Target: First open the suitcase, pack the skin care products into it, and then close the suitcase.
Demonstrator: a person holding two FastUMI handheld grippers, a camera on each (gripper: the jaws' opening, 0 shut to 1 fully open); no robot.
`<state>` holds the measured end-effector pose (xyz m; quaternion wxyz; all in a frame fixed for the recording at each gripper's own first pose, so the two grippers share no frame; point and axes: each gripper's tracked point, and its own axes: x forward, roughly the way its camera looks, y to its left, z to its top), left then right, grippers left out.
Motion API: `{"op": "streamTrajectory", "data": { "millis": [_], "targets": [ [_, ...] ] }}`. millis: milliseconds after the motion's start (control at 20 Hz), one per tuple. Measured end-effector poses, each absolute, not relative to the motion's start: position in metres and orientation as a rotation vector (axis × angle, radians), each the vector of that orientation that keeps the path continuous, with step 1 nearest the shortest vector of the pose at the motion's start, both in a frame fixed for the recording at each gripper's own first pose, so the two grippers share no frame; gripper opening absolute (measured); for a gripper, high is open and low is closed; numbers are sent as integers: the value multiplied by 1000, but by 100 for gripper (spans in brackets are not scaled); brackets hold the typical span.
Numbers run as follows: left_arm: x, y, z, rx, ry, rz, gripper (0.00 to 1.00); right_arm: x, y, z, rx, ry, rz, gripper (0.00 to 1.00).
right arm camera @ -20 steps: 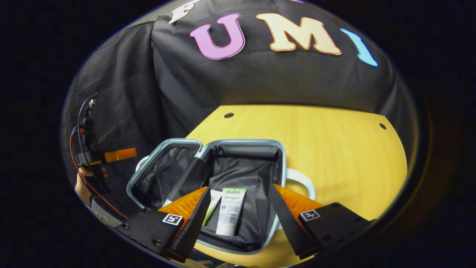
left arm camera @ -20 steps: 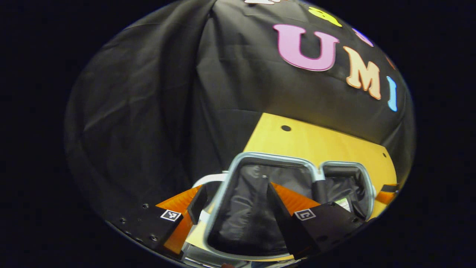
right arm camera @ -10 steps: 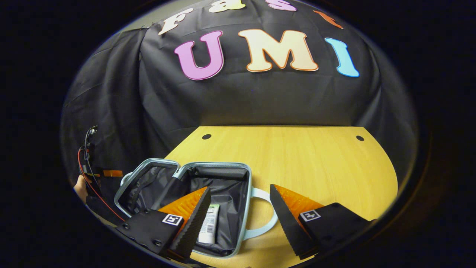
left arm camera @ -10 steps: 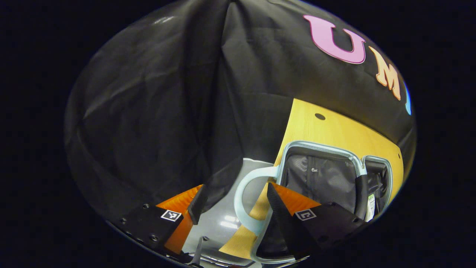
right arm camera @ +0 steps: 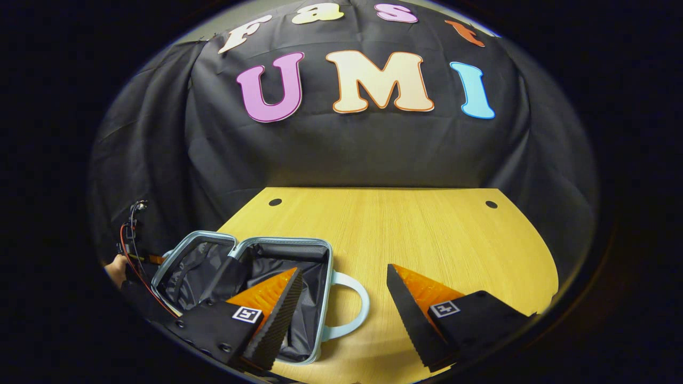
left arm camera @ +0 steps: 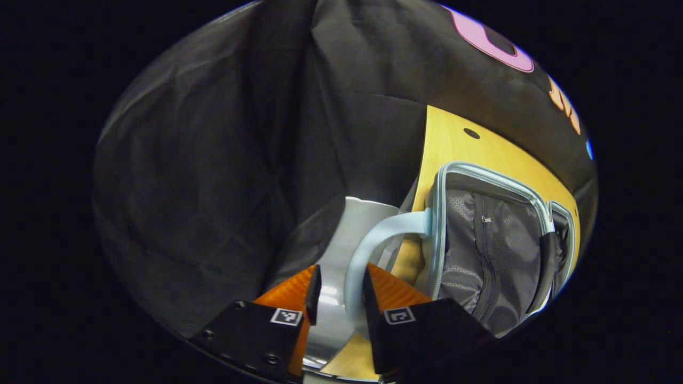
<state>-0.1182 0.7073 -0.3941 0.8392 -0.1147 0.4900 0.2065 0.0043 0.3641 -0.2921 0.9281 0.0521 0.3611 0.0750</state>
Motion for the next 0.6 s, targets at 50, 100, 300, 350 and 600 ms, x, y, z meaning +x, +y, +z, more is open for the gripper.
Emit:
{"op": "streamTrajectory", "data": {
  "millis": [50,100,300,350,600],
  "targets": [
    [-117,703,-393,-264,1038,441,30,7,361,-291,104,730,148,98],
    [-117,703,-389,-272,1039,447,19,9,360,-289,102,720,147,98],
    [-112,696,-364,-261,982,447,3,14,353,-282,94,685,160,98],
    [-110,697,-354,-253,964,445,1,14,354,-282,99,681,170,98],
    [-101,681,-281,-262,838,436,1,19,341,-270,140,634,184,98]
  ]
}}
